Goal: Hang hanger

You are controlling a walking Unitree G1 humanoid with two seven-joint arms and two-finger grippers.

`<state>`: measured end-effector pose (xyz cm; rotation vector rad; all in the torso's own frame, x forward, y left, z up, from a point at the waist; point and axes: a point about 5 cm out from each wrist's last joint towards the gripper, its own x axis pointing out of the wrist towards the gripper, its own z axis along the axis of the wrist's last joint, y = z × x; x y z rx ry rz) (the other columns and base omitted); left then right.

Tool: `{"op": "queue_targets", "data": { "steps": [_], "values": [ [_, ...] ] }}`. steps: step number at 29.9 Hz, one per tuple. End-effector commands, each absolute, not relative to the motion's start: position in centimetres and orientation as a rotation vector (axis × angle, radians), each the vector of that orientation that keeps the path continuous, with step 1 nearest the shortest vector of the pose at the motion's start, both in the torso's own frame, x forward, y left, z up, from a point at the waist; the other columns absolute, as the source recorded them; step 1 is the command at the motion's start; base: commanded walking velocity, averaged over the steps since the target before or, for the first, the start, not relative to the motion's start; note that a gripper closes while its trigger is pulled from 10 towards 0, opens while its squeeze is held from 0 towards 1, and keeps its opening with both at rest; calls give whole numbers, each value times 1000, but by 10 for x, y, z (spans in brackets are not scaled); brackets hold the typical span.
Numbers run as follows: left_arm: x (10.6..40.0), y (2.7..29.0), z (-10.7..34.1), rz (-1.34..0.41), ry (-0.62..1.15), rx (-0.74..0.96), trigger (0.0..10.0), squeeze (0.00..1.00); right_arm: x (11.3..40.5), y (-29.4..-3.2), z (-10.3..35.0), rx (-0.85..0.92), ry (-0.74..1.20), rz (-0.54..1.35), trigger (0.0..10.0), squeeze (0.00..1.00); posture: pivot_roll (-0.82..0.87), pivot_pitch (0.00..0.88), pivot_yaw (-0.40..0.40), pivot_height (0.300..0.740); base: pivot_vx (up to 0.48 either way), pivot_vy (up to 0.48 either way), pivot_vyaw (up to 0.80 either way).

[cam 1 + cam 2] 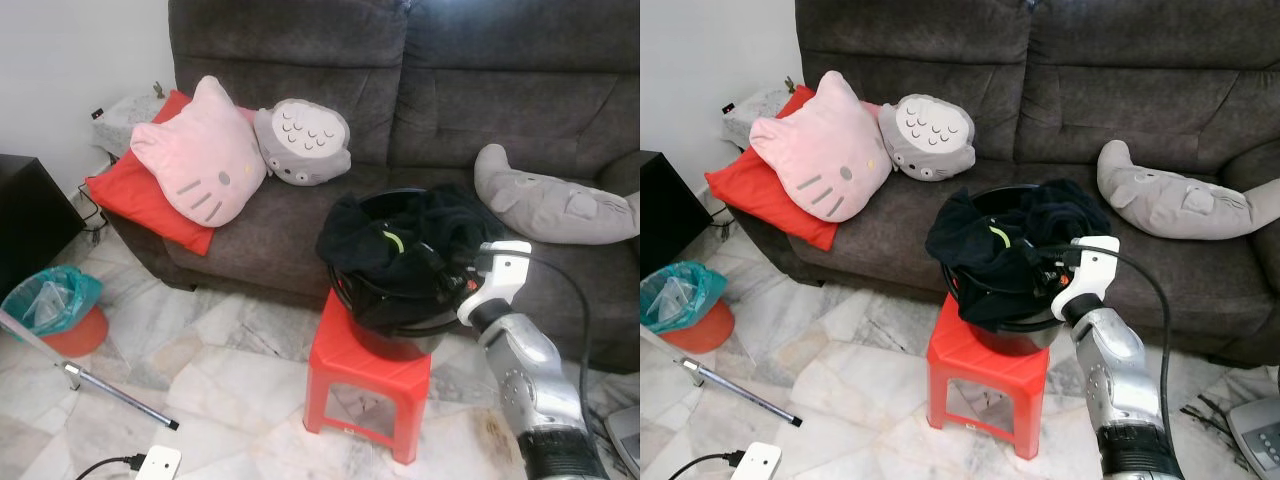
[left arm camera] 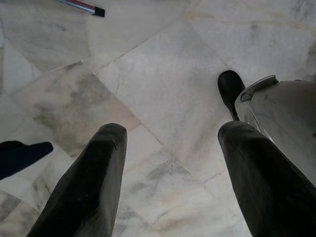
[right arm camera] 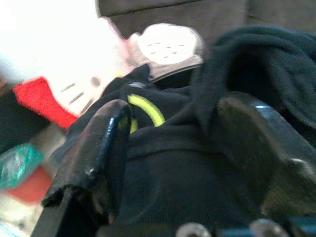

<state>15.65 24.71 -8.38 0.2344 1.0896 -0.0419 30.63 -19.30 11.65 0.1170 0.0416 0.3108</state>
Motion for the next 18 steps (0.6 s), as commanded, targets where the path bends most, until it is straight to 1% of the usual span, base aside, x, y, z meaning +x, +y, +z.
{"op": "queue_targets", "data": {
  "steps": [1,2,6,8,10,11,12,14,16,18],
  "values": [
    [153,251,-84,-30,1103,233,10000,0,300,-184,121,43,49,369,10000,0,-186,0,85,740,0,0,0],
    [153,251,-84,-30,1103,233,10000,0,300,-184,121,43,49,369,10000,0,-186,0,85,740,0,0,0],
    [153,251,-84,-28,1103,231,10000,0,290,-189,122,-149,47,315,10000,0,-181,0,80,740,0,0,0],
    [153,251,-84,-28,1103,231,10000,0,285,-191,127,-198,32,303,10000,0,-187,0,81,740,0,0,0],
    [153,251,-84,-30,1103,233,10000,0,279,-195,131,-295,16,273,10000,0,-193,0,82,740,0,0,0],
    [153,251,-84,-31,1104,234,10000,0,276,-200,132,-371,17,237,10000,0,-193,0,82,740,0,0,0],
    [153,251,-84,-31,1104,235,10000,0,275,-202,132,-398,17,222,10000,0,-193,0,82,740,0,0,0],
    [153,251,-84,-31,1104,234,10000,0,271,-218,133,-472,17,87,10000,0,-195,0,80,740,0,0,0],
    [153,251,-84,-31,1104,234,10000,0,269,-223,133,-502,20,53,10000,0,-195,0,80,740,0,0,0],
    [153,251,-84,-32,1104,235,10000,0,265,-231,130,-597,39,13,10000,0,-196,0,80,740,0,0,0]
  ]
}}
